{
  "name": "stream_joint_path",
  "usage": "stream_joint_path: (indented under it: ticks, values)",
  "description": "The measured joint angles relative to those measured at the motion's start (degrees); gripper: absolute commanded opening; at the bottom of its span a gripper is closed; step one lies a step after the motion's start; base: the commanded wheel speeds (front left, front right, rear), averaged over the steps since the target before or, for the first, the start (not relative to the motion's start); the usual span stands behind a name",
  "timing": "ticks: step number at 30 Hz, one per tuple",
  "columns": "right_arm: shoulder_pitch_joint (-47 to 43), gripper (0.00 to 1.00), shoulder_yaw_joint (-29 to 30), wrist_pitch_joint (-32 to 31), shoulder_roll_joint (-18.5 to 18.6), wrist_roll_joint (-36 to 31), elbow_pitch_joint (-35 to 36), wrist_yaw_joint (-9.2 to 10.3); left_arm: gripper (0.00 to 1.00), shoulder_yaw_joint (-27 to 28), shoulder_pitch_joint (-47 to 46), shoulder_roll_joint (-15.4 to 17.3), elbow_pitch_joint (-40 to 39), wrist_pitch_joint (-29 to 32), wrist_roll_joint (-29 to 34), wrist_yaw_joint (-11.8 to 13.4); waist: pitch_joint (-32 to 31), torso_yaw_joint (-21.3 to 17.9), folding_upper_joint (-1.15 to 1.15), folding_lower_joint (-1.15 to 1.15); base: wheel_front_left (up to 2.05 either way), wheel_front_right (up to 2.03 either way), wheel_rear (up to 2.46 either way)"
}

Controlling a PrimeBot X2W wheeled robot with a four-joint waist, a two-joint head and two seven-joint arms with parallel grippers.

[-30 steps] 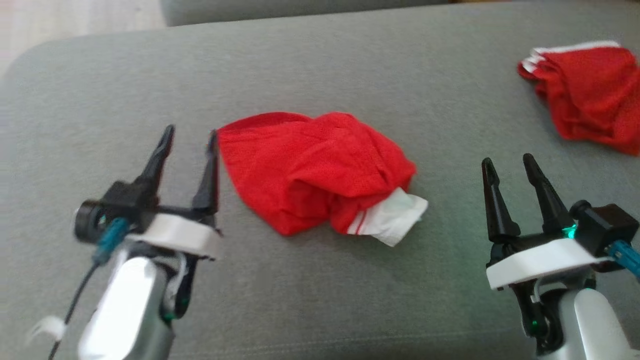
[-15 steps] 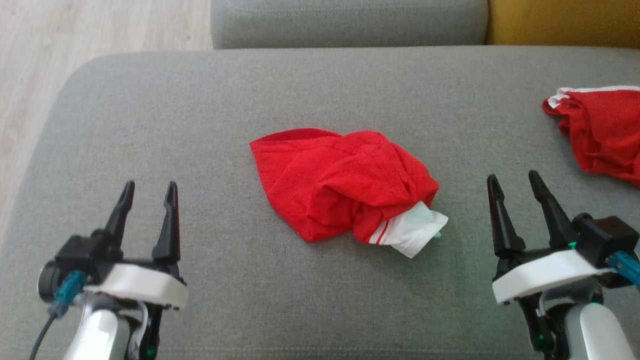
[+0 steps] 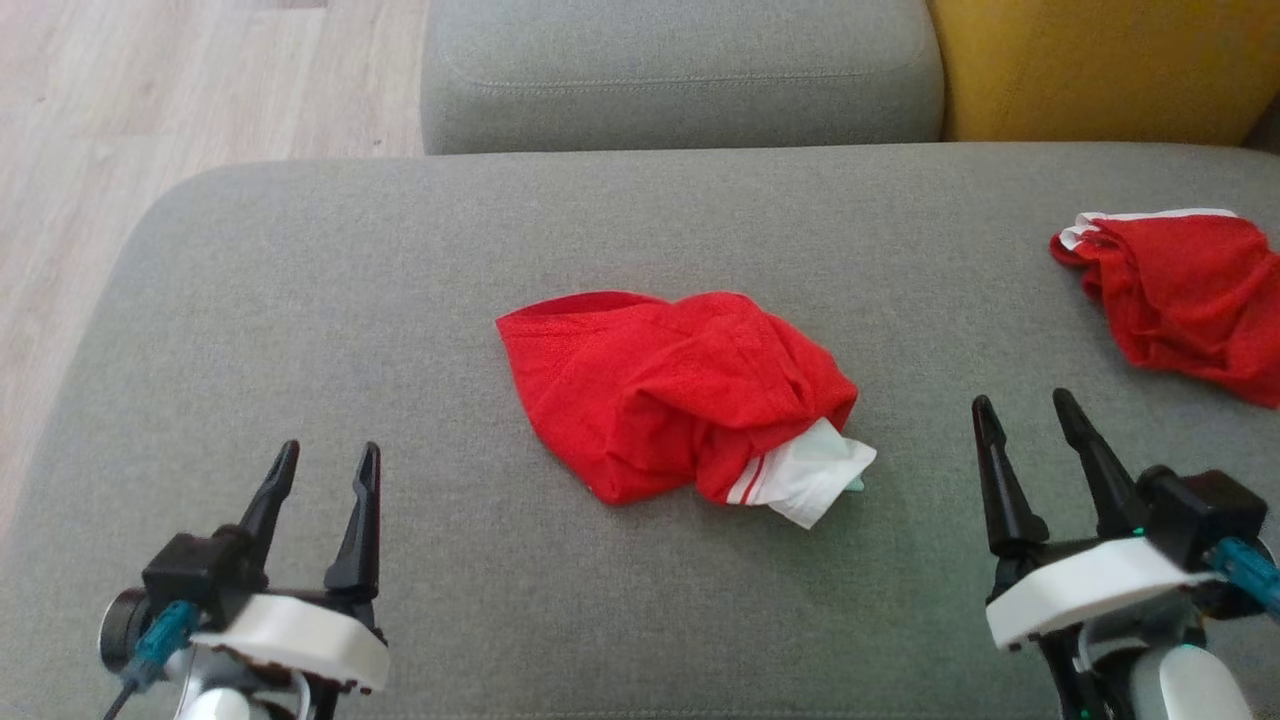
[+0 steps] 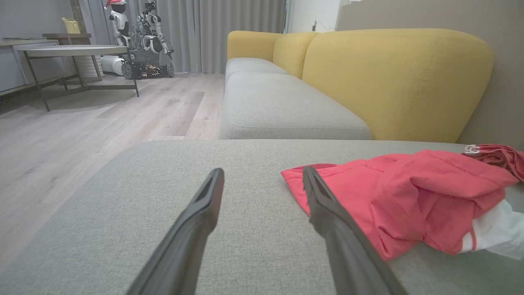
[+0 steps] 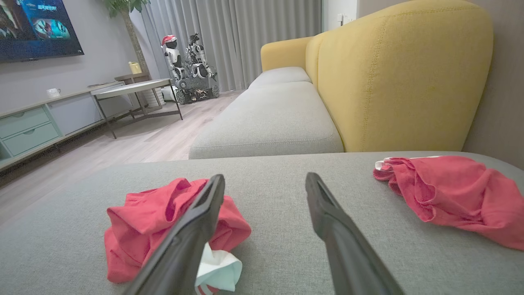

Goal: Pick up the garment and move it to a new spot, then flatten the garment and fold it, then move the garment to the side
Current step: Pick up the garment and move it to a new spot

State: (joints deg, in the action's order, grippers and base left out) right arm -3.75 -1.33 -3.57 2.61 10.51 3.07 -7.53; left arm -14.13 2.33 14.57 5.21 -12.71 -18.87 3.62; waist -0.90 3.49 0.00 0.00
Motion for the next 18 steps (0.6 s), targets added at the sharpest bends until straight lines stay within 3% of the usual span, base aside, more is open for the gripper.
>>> stream_joint_path:
  ticks: [18]
  values:
    - [-0.7, 1.0, 0.2, -1.0, 0.0, -1.5, 0.8, 0.0, 1.0, -0.4, 1.1, 0.8, -1.2, 0.6, -0.5, 1.4, -0.8, -0.1, 0.0, 0.0, 0.0, 0.0, 0.0]
